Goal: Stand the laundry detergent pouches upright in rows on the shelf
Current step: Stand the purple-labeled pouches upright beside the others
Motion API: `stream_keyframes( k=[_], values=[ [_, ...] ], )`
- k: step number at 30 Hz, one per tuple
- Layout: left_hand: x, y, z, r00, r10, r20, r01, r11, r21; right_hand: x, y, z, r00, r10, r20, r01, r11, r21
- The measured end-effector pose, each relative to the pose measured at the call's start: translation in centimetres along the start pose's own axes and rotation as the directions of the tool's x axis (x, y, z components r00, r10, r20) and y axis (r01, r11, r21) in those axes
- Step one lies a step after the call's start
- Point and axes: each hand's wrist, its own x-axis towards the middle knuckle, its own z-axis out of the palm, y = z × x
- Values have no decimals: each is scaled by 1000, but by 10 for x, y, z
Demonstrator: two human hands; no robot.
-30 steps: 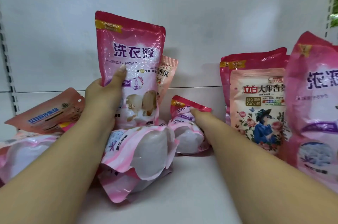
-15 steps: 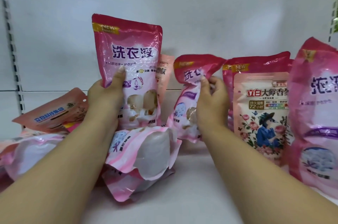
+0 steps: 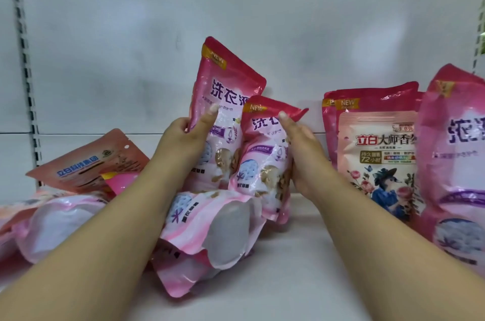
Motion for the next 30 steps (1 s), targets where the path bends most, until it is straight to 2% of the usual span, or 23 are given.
stream_keyframes(
  k=[3, 6, 11, 14, 17, 19, 21, 24, 27, 28, 30],
  values=[
    [-2, 0, 1, 998, -1, 63, 5, 998, -63, 2, 3, -4, 996, 88, 22, -89, 996, 33],
    [-9, 3, 2, 994, 61, 95, -54, 996, -75, 3, -2, -6, 992, 118, 50, -122, 988, 95],
    [-14, 8, -1, 990, 112, 89, -107, 992, -61, -6, -19, -4, 992, -127, 3, 125, 983, 137],
    [-20, 15, 0, 979, 149, 138, -137, 986, -90, -18, -29, 9, 968, -252, 6, 251, 966, 62],
    [-22, 17, 3, 967, 167, 193, -145, 982, -123, -25, -30, 16, 954, -289, 80, 293, 955, -44],
    [-20, 14, 4, 960, 166, 224, -153, 985, -74, -25, -28, 16, 962, -246, 116, 259, 958, -122],
    [-18, 12, 4, 956, 167, 242, -158, 986, -55, -23, -26, 16, 973, -184, 142, 202, 971, -127],
    [-15, 9, 6, 942, 197, 271, -184, 980, -76, -22, -23, 14, 965, -96, 246, 102, 995, -12],
    [-13, 7, 7, 930, 237, 282, -215, 971, -106, -23, -24, 10, 926, 15, 377, -57, 993, 102],
    [-12, 6, 7, 927, 252, 278, -227, 966, -120, -23, -25, 10, 931, 38, 362, -85, 990, 116],
    [-10, 6, 8, 914, 291, 283, -272, 956, -105, -21, -26, 9, 978, -20, 209, 16, 1000, 18]
  ],
)
